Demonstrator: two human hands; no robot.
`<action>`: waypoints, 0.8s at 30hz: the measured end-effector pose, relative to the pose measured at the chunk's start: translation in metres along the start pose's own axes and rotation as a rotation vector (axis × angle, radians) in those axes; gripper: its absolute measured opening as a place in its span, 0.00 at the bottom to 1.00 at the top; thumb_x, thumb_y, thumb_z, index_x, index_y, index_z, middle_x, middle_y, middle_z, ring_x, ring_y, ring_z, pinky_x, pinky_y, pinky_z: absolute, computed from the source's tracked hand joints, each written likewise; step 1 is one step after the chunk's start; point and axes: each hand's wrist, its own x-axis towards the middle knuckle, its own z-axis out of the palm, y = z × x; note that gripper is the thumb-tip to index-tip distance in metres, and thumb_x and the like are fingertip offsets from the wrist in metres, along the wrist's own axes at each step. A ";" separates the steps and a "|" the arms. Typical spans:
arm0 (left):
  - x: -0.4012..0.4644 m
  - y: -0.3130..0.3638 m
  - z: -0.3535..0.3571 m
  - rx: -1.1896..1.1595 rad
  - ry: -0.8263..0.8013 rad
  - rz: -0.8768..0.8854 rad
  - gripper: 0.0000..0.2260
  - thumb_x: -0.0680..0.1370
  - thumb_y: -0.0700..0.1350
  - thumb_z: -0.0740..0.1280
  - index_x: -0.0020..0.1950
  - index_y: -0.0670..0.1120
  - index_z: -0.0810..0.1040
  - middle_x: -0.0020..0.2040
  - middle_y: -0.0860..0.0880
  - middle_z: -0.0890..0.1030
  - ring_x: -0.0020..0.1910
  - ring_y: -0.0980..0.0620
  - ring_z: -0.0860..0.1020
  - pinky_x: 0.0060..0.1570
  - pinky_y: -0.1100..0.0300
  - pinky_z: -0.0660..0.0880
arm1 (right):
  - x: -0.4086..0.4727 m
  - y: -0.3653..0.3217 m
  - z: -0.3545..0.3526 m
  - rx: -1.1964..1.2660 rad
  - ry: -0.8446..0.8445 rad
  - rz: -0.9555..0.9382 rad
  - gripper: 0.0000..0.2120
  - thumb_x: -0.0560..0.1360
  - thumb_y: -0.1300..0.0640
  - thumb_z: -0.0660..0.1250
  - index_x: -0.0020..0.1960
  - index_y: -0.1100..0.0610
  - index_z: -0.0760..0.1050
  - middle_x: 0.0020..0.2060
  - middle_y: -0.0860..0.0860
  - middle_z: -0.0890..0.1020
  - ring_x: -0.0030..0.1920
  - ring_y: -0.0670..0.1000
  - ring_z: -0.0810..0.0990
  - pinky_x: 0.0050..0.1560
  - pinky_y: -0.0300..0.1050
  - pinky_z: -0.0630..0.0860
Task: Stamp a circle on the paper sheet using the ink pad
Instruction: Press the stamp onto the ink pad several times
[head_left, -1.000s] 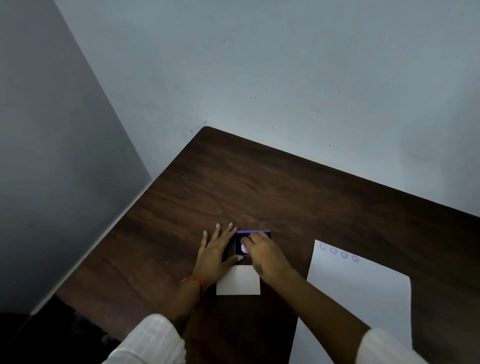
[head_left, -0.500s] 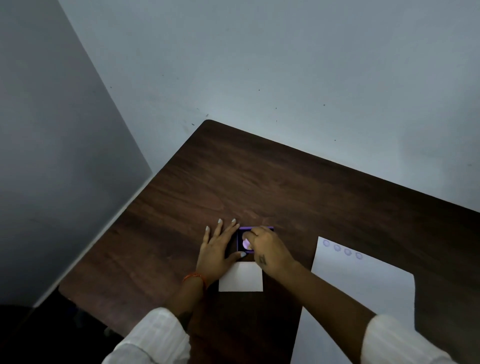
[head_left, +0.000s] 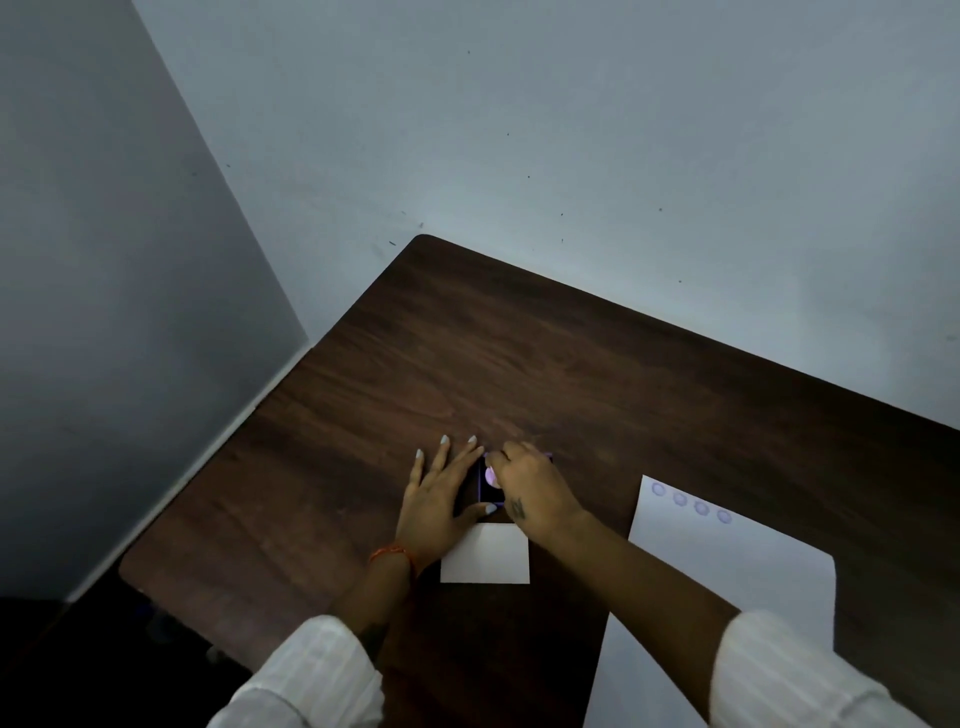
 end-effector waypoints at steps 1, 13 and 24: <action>0.000 0.000 0.000 0.001 -0.001 0.003 0.41 0.65 0.72 0.50 0.74 0.53 0.54 0.77 0.54 0.55 0.75 0.54 0.43 0.71 0.53 0.34 | 0.001 0.004 -0.002 -0.010 -0.010 -0.041 0.18 0.75 0.65 0.60 0.64 0.63 0.67 0.61 0.61 0.73 0.62 0.59 0.70 0.62 0.50 0.68; 0.001 -0.003 0.002 -0.005 0.023 0.009 0.39 0.67 0.70 0.52 0.74 0.53 0.55 0.76 0.54 0.56 0.76 0.51 0.45 0.71 0.51 0.36 | -0.015 0.010 -0.001 0.377 0.076 0.144 0.09 0.75 0.64 0.60 0.53 0.64 0.77 0.53 0.61 0.79 0.54 0.59 0.78 0.54 0.47 0.73; 0.002 -0.002 0.004 0.029 0.032 0.003 0.37 0.68 0.68 0.50 0.74 0.53 0.54 0.77 0.53 0.56 0.74 0.56 0.43 0.70 0.53 0.35 | -0.013 -0.001 0.000 0.330 0.105 0.238 0.05 0.74 0.67 0.61 0.44 0.63 0.77 0.44 0.59 0.79 0.45 0.54 0.77 0.52 0.50 0.74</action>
